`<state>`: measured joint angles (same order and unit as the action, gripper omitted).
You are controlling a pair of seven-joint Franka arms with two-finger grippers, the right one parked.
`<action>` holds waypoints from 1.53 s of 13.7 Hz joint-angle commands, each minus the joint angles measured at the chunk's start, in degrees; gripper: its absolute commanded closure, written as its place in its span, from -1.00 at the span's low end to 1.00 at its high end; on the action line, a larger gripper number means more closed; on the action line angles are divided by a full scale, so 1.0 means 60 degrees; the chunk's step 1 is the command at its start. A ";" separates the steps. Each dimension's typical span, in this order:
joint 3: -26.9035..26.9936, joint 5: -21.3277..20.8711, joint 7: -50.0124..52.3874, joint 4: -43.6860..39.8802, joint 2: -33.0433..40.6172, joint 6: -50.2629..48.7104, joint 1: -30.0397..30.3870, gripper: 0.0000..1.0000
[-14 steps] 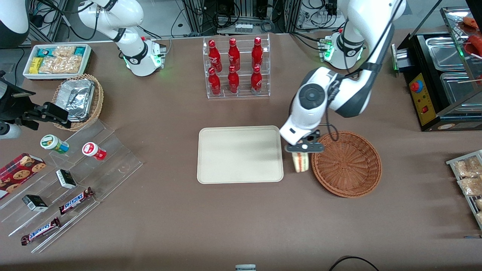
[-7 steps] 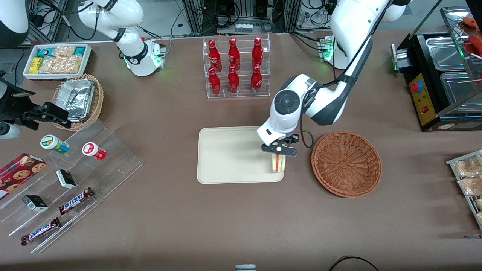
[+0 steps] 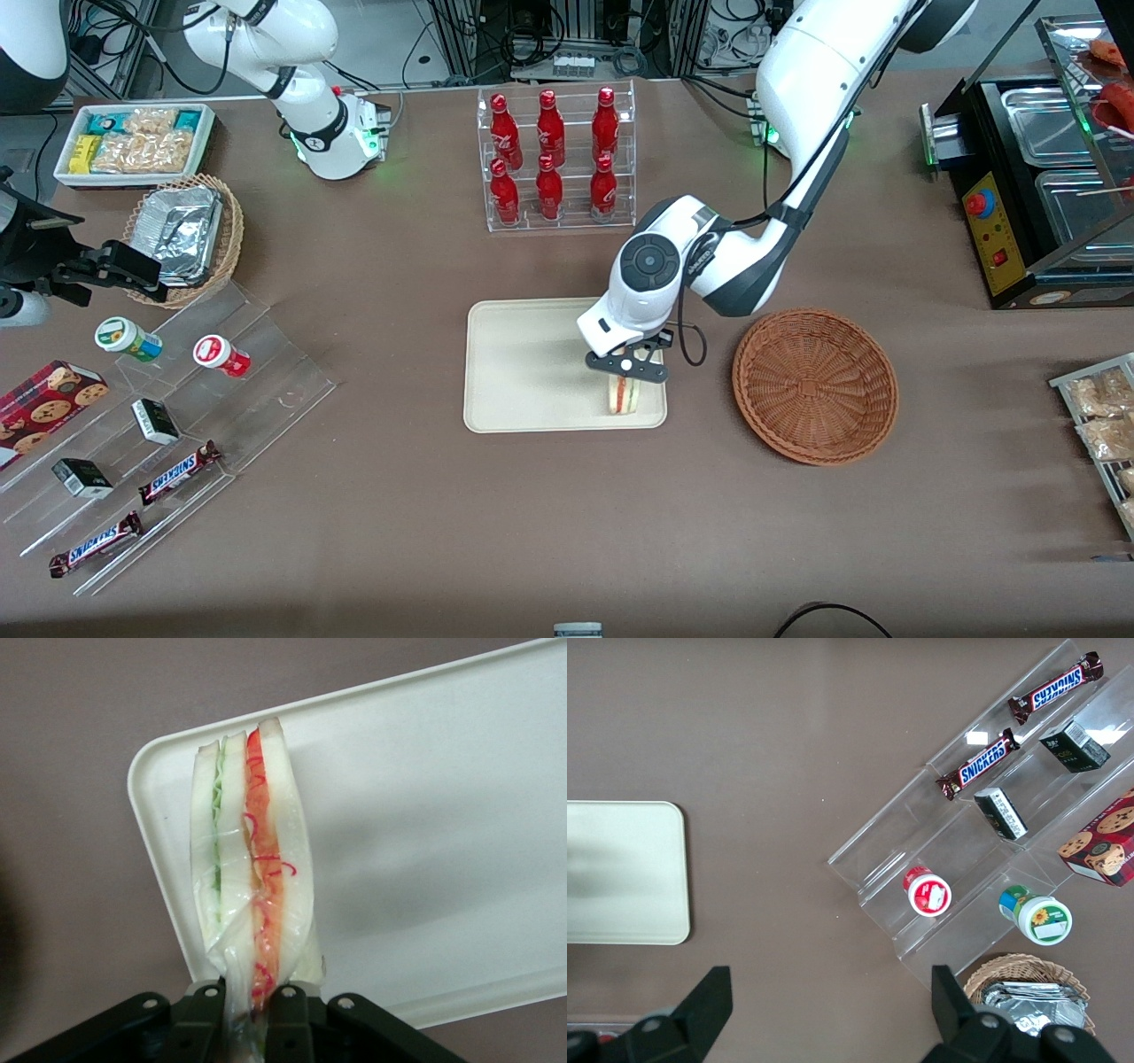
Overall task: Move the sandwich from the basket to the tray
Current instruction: 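Lower the sandwich onto the tray and open the left gripper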
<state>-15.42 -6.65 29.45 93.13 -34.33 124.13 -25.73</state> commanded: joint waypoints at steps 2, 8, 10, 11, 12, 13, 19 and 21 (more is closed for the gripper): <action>-0.0154 0.0113 -0.0177 -0.0770 -0.0767 -0.0209 -0.0047 1.00; -0.0242 0.0069 -0.0133 -0.0786 -0.1075 -0.0180 -0.0061 1.00; -0.0271 0.0098 -0.0031 -0.0801 -0.1105 -0.0180 -0.0061 0.53; -0.0315 0.0098 0.0013 -0.0801 -0.1119 -0.0180 -0.0061 -0.03; -0.0315 0.0098 -0.0001 -0.0801 -0.1120 -0.0165 -0.0061 -0.30; -0.0315 0.0098 0.0014 -0.0801 -0.1120 -0.0165 -0.0061 -0.81; -0.0359 0.0127 0.1127 -0.0931 -0.1076 -0.0224 -0.0047 -1.00; -0.0345 0.0054 0.1098 -0.0976 -0.1017 -0.0253 -0.0047 -1.00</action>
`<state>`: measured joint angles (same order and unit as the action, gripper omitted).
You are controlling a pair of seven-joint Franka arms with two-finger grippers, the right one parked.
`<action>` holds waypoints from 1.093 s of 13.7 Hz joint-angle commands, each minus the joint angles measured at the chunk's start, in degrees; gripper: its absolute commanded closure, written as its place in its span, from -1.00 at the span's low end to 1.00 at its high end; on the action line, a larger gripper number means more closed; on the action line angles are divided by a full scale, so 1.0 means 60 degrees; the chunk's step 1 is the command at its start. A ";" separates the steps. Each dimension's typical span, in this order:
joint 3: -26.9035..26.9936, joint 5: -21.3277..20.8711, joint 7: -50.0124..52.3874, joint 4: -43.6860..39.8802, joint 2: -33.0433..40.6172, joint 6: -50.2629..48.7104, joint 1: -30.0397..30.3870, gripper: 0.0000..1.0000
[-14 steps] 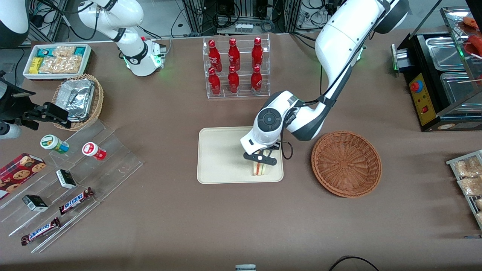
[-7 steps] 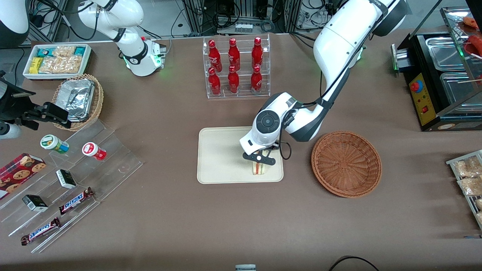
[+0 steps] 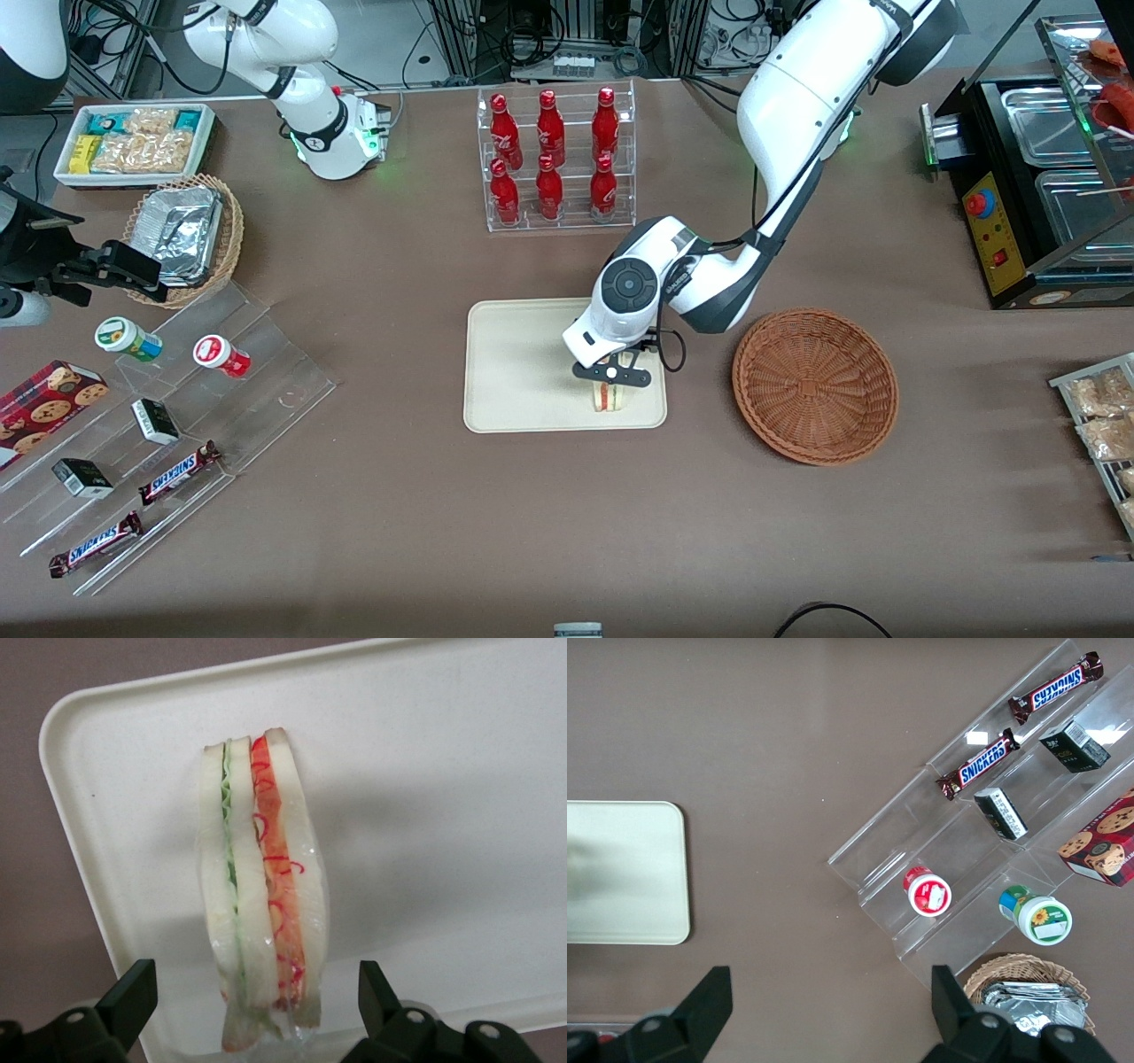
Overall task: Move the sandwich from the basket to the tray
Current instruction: 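Lower the sandwich onto the tray and open the left gripper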
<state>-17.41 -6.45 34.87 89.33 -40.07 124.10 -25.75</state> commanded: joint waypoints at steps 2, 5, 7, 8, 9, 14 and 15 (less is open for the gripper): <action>-0.0013 -0.0009 0.0166 -0.0661 0.0042 -0.0860 0.0013 -1.00; 0.0016 0.0078 0.0195 -0.1453 0.0129 -0.1900 0.0145 -1.00; 0.0017 0.0093 -0.0097 -0.1776 0.0305 -0.2372 0.0364 -1.00; 0.0017 0.0093 -0.0345 -0.1806 0.0451 -0.2373 0.0380 -1.00; 0.0017 0.0108 -0.0362 -0.1806 0.0626 -0.2359 0.0380 -1.00; 0.0338 0.0034 -0.0158 -0.1953 0.1374 -0.3089 0.0890 -1.00; 0.0339 0.0078 -0.0316 -0.1953 0.1680 -0.3468 0.1371 -1.00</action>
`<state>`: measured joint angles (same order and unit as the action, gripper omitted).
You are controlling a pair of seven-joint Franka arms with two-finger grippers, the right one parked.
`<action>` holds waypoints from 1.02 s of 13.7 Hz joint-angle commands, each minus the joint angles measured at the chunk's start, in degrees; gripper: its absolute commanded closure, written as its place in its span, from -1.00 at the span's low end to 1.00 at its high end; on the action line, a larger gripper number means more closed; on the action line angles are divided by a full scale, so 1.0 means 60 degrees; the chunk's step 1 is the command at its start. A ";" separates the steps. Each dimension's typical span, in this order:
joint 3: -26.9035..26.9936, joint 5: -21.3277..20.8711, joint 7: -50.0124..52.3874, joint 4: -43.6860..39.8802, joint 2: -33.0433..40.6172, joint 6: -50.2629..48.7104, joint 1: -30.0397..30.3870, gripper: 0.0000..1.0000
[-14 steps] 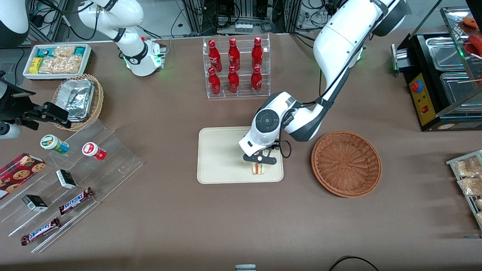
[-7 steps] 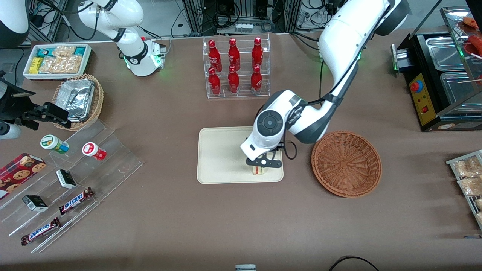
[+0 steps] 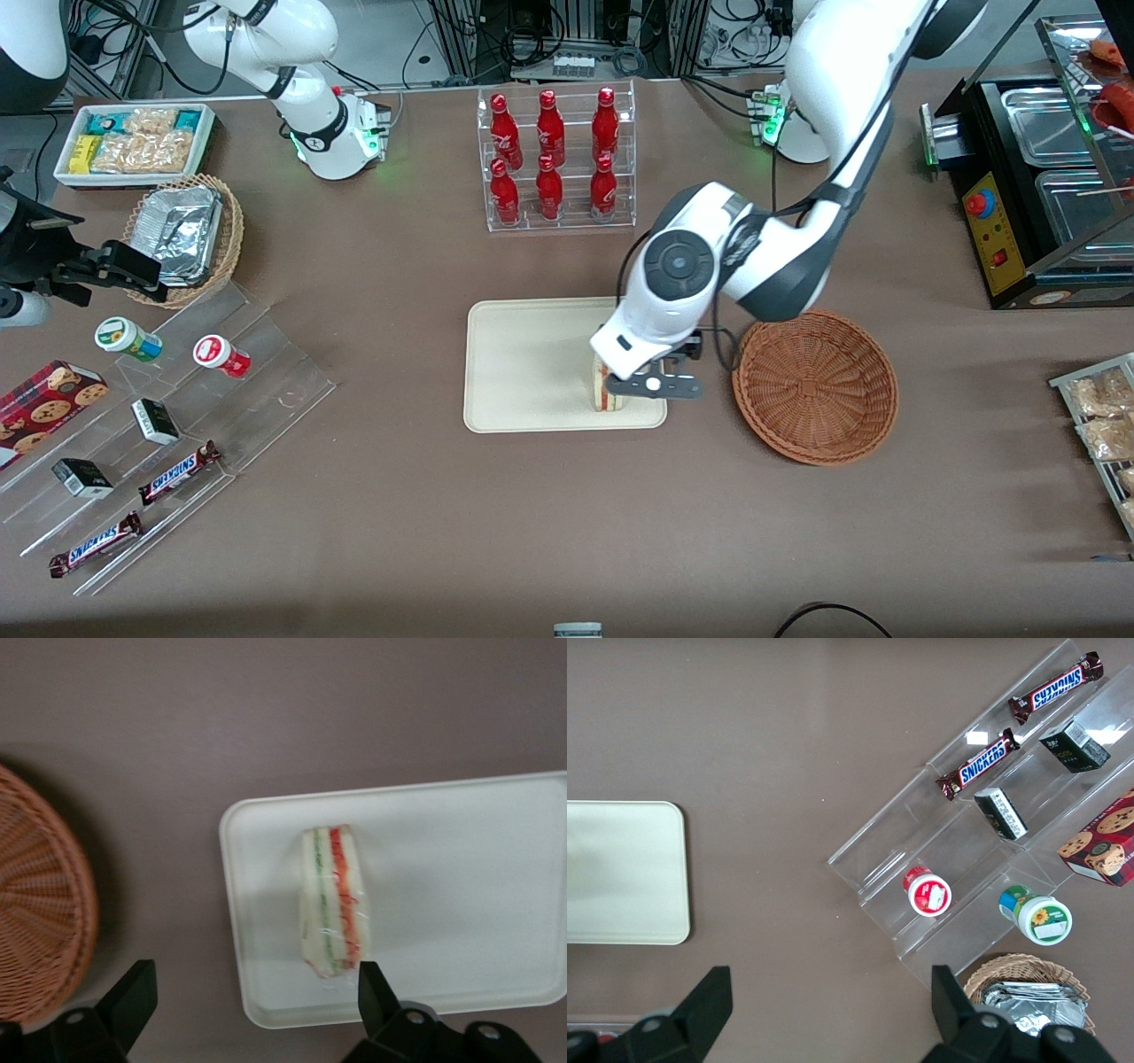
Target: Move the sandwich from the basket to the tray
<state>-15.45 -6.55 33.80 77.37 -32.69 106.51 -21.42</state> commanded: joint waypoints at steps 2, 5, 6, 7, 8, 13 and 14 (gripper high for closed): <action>-0.0018 0.0110 -0.0475 -0.0005 0.0861 -0.0890 0.1225 -1.00; 0.0011 0.0037 -0.1076 0.0024 0.1273 -0.1359 0.1869 -1.00; 0.0011 0.0007 -0.1266 0.0054 0.1404 -0.1447 0.2147 -1.00; 0.0011 0.0007 -0.1558 0.0068 0.1551 -0.1578 0.2396 -1.00; 0.0011 0.0007 -0.1865 0.0069 0.1683 -0.1869 0.2645 -1.00; 0.0011 0.0124 -0.2921 0.0112 0.2430 -0.2881 0.3817 -1.00; 0.0011 0.0139 -0.3068 0.0156 0.2591 -0.3188 0.3935 -1.00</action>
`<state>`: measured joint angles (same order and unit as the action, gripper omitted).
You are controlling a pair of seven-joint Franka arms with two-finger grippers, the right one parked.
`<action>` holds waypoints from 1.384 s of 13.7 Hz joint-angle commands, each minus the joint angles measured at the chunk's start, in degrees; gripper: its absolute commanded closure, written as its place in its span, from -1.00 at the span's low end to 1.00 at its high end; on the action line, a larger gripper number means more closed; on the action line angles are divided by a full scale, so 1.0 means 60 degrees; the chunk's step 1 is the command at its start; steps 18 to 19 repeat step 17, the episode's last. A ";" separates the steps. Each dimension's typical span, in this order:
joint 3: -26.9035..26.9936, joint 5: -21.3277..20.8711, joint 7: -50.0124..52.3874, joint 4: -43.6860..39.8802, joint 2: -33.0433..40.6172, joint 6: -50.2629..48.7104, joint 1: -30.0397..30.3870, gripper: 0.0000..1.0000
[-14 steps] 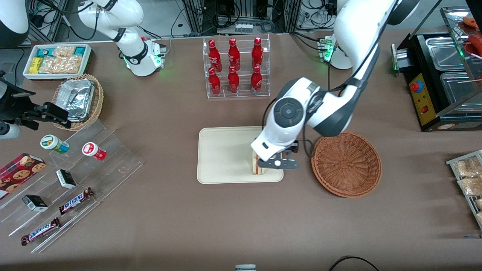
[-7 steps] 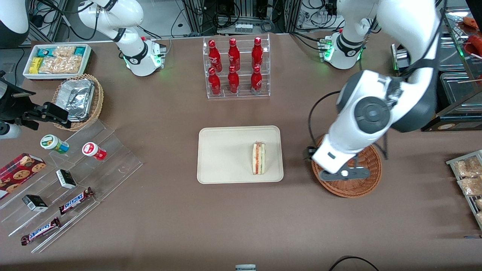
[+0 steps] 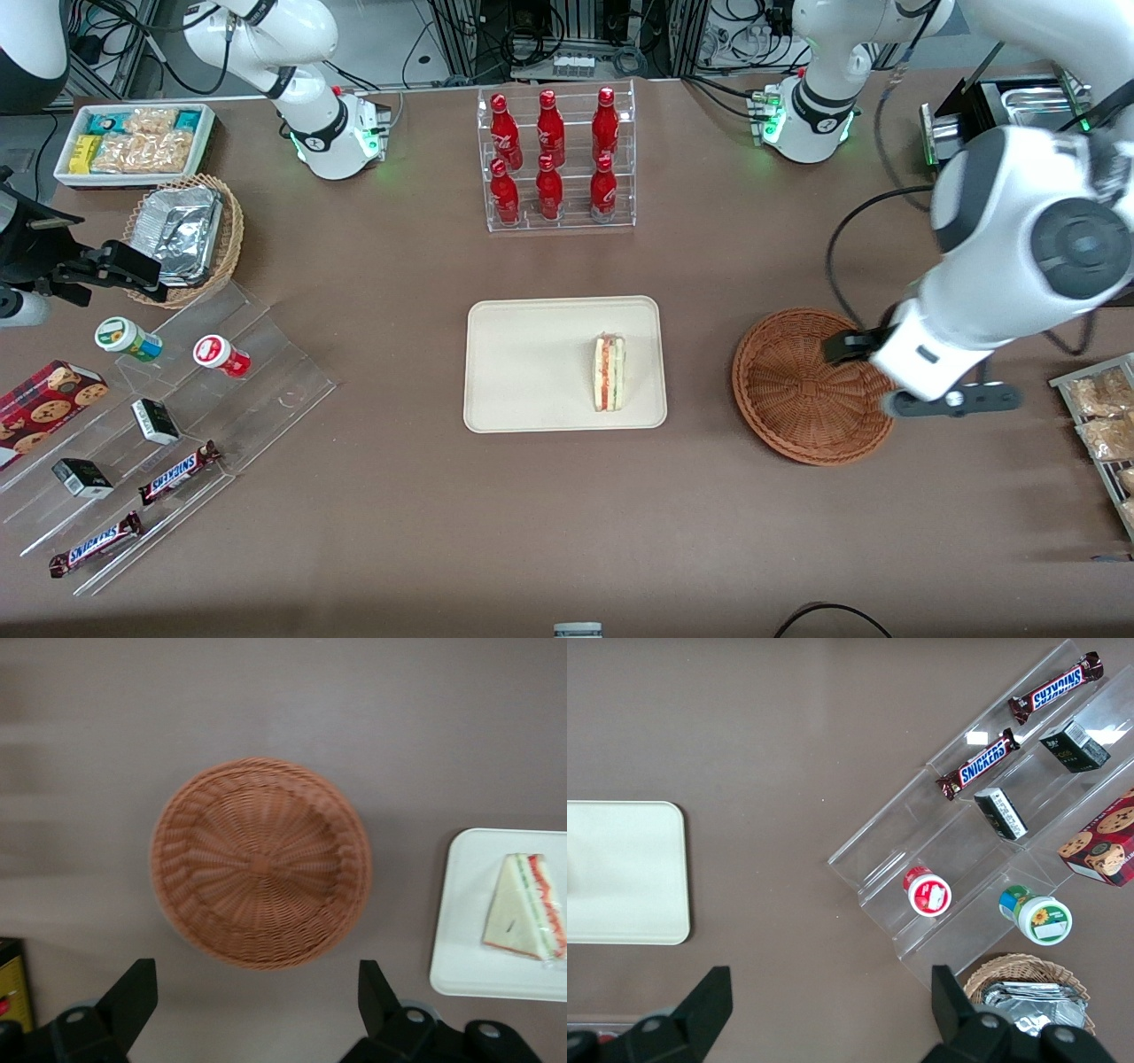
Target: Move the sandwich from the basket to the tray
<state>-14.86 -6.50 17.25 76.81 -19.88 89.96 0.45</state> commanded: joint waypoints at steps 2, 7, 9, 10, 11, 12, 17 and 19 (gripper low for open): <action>-0.0087 0.0159 -0.0546 0.0308 0.0762 -0.0783 0.0582 -1.00; 0.0058 0.0233 -0.1088 0.1579 0.2065 -0.0976 0.1067 -1.00; 0.0672 0.0248 -0.1089 0.2136 0.2636 -0.0946 0.0688 -1.00; 0.0906 0.0306 -0.1132 0.2429 0.2915 -0.0931 0.0585 -1.00; 0.0981 0.0524 -0.1147 0.2679 0.3193 -0.0931 0.0569 -1.00; 0.0997 0.0569 -0.1147 0.2870 0.3384 -0.0917 0.0569 -1.00; 0.2125 0.0599 -0.1147 0.3018 0.3693 -0.0916 -0.0823 -1.00; 0.2125 0.0599 -0.1147 0.3018 0.3693 -0.0916 -0.0823 -1.00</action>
